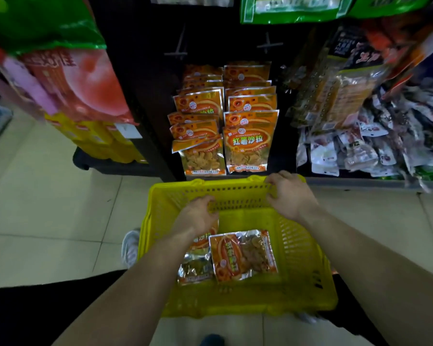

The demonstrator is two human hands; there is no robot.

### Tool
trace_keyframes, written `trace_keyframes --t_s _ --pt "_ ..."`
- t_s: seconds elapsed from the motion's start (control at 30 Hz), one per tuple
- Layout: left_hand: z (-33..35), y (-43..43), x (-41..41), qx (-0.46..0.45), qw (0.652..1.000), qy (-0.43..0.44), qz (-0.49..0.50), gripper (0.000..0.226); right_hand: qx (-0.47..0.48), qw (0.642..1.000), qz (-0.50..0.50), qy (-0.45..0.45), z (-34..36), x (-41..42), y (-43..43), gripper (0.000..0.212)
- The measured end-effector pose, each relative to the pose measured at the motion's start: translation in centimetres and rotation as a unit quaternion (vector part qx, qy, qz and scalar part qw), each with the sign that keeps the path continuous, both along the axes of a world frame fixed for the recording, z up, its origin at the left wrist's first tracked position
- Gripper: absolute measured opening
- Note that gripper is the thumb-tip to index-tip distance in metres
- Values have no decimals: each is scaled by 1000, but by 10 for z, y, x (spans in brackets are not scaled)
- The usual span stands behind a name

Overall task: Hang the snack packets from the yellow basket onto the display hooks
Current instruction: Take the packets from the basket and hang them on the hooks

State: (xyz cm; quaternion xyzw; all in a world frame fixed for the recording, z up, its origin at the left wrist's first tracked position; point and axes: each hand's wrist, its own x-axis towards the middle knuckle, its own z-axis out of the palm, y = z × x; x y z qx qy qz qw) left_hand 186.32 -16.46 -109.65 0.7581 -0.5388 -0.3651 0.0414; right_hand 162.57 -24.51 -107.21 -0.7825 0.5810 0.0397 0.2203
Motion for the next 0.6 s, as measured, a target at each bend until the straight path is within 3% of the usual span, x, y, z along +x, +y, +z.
trace_keyframes --t_s 0.37,0.47,0.6 --pt "-85 47 21 110 992 -27 -63 67 221 974 17 53 -124 10 54 38" --pt "-113 45 30 144 985 -65 -72 81 242 968 24 66 -156 13 60 46" --pt "-145 35 39 124 985 -107 -64 93 221 971 9 86 -194 11 65 55"
